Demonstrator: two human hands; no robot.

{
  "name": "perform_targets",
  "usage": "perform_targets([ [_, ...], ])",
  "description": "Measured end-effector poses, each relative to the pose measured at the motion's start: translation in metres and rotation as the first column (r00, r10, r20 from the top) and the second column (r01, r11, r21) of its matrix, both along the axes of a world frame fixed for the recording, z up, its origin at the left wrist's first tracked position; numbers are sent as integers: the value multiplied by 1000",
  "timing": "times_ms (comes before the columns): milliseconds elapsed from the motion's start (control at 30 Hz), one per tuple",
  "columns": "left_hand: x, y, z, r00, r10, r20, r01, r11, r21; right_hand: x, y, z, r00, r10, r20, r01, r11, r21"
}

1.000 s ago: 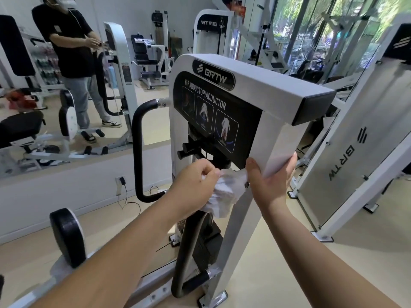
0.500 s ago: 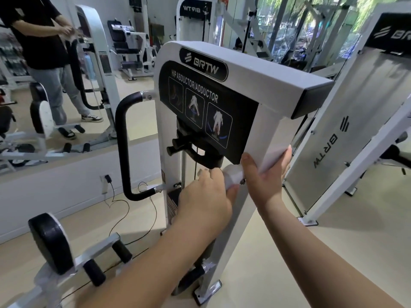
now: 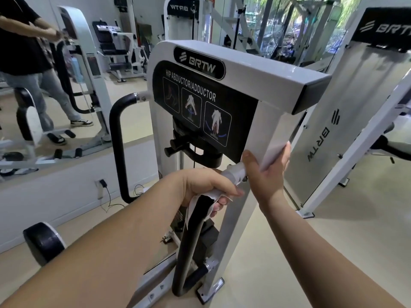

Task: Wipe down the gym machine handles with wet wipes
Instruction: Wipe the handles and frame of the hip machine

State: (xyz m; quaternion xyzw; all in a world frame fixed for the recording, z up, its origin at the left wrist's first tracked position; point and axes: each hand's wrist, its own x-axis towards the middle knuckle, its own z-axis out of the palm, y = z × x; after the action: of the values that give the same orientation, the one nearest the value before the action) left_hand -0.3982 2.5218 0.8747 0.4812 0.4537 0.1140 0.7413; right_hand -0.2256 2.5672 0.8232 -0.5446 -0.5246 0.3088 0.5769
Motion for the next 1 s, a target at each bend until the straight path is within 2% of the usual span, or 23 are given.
perform_targets([
  [33, 3, -1, 3, 997, 21, -77, -16, 998, 62, -1, 0, 0, 1000, -2, -4, 2, 1000, -4],
  [100, 13, -2, 9, 941, 168, -295, -72, 948, 310, -1, -2, 0, 1000, -2, -12, 2, 1000, -4],
  [167, 27, -9, 11, 797, 381, -469, -67, 828, 557, -1, -2, 0, 1000, 0, -21, 0, 1000, -10],
  [233, 42, -19, 5, 604, 540, -586, 67, 698, 713, 0, -3, 1, 1000, 1, -20, -1, 1000, -17],
  [267, 51, -26, -3, 463, 624, -629, 174, 632, 755, 0, -3, 1, 1000, -2, -15, 2, 1000, -13],
  [333, 63, -37, -25, 182, 813, -552, 445, 433, 784, 2, -3, 2, 1000, -5, -8, 5, 1000, -9],
  [367, 67, -41, -32, 112, 871, -478, 525, 356, 773, 2, -3, 3, 1000, -7, -2, 7, 1000, -11],
  [400, 68, -42, -36, 88, 905, -415, 559, 300, 773, 3, -3, 3, 1000, -10, 6, 10, 1000, -12],
  [433, 70, -41, -37, 66, 912, -406, 567, 300, 767, 4, -2, 3, 1000, -11, 16, 11, 1000, -12],
  [467, 72, -40, -33, 71, 882, -466, 518, 367, 773, 4, -3, 4, 1000, -9, 24, 10, 1000, -14],
  [500, 73, -38, -25, 89, 826, -557, 428, 473, 770, 4, -3, 4, 1000, -7, 26, 7, 1000, -13],
  [533, 72, -34, -16, 135, 760, -636, 343, 566, 749, 5, -3, 4, 1000, -2, 26, 3, 1000, -12],
  [567, 69, -30, -8, 199, 726, -659, 271, 605, 748, 6, -3, 4, 1000, 5, 27, -5, 1000, -9],
  [633, 59, -19, 5, 419, 642, -642, 9, 704, 710, 8, -4, 5, 999, 23, 45, -23, 1000, 4],
  [700, 47, -17, 17, 610, 544, -576, -204, 810, 550, 10, -4, 6, 997, 39, 60, -40, 999, 13],
  [767, 44, -21, 23, 684, 496, -535, -277, 855, 438, 12, -6, 8, 996, 54, 65, -55, 998, 8],
  [833, 48, -22, 19, 654, 573, -494, -312, 799, 514, 13, -6, 9, 997, 59, 55, -59, 998, -5],
  [867, 53, -23, 12, 600, 637, -484, -302, 740, 601, 13, -6, 9, 997, 64, 47, -63, 998, -15],
  [900, 57, -26, 2, 508, 707, -492, -240, 665, 707, 13, -6, 9, 997, 70, 37, -69, 997, -22],
  [933, 62, -30, -11, 363, 785, -501, -116, 572, 812, 13, -7, 8, 997, 74, 29, -73, 997, -24],
  [967, 68, -37, -24, 204, 868, -452, 40, 454, 890, 13, -7, 8, 997, 74, 26, -73, 997, -22],
  [1000, 75, -45, -37, 94, 924, -371, 185, 350, 918, 13, -7, 8, 997, 71, 27, -71, 997, -20],
])
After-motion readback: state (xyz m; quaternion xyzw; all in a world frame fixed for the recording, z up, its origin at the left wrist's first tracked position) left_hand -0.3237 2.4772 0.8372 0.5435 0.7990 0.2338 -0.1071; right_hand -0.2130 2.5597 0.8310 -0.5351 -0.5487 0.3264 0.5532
